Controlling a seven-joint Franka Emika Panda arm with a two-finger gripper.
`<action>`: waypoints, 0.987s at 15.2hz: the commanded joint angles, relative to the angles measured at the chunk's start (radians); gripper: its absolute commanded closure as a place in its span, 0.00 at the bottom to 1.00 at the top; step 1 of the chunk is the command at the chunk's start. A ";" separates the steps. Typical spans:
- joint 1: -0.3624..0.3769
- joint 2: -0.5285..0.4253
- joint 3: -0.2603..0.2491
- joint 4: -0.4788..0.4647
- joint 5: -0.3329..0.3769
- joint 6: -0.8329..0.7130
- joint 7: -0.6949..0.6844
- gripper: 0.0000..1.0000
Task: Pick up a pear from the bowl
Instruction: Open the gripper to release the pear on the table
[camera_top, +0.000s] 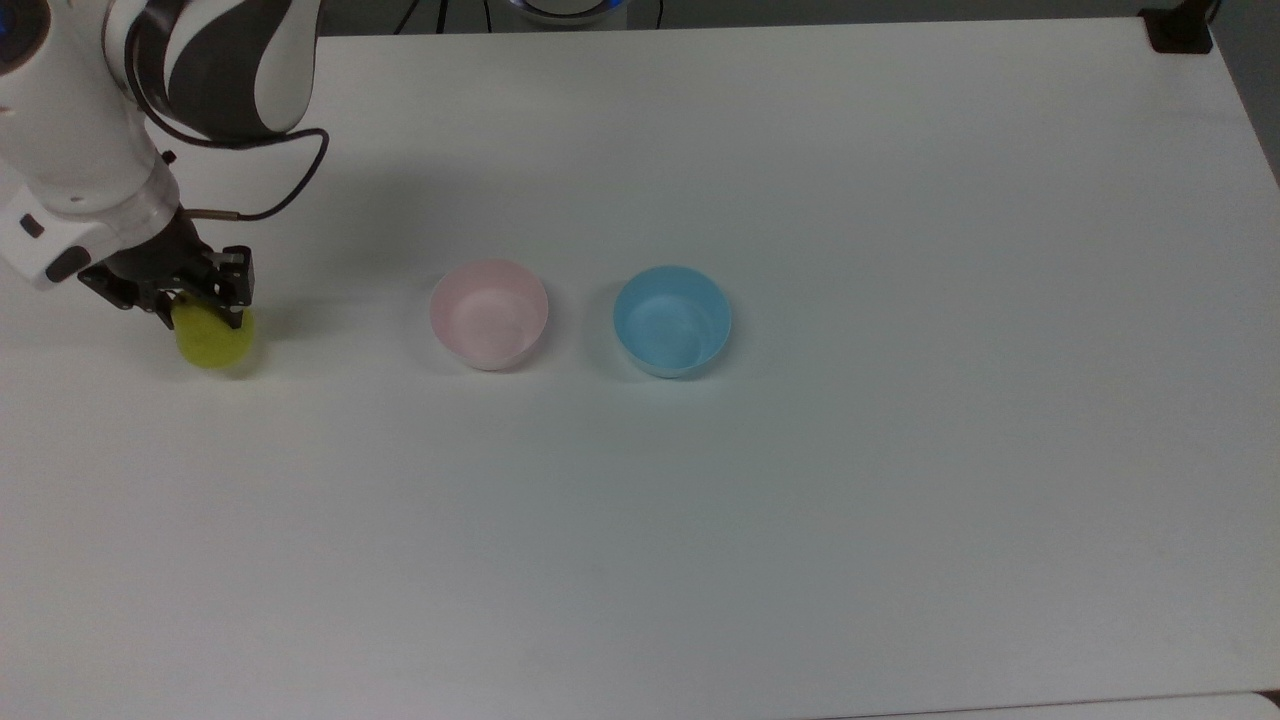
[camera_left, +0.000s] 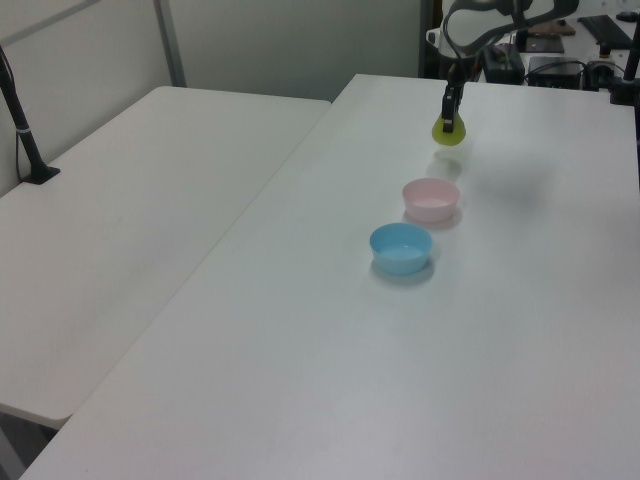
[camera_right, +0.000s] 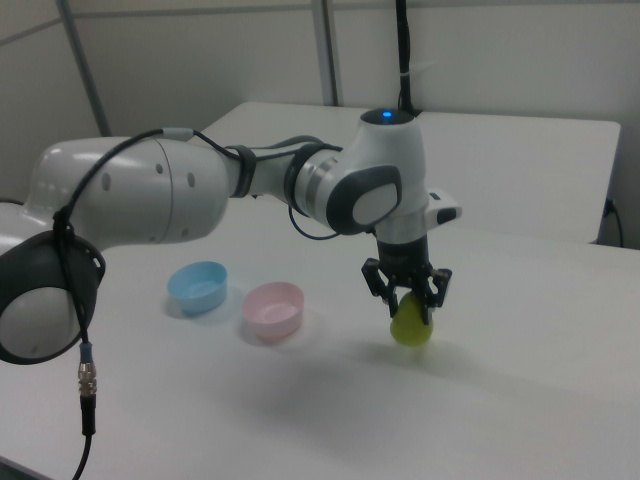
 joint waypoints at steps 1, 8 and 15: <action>0.002 0.044 -0.003 0.019 0.006 0.022 -0.013 1.00; 0.003 0.033 -0.003 0.016 0.000 0.017 0.007 0.00; 0.048 -0.180 0.006 -0.013 -0.015 -0.114 0.042 0.00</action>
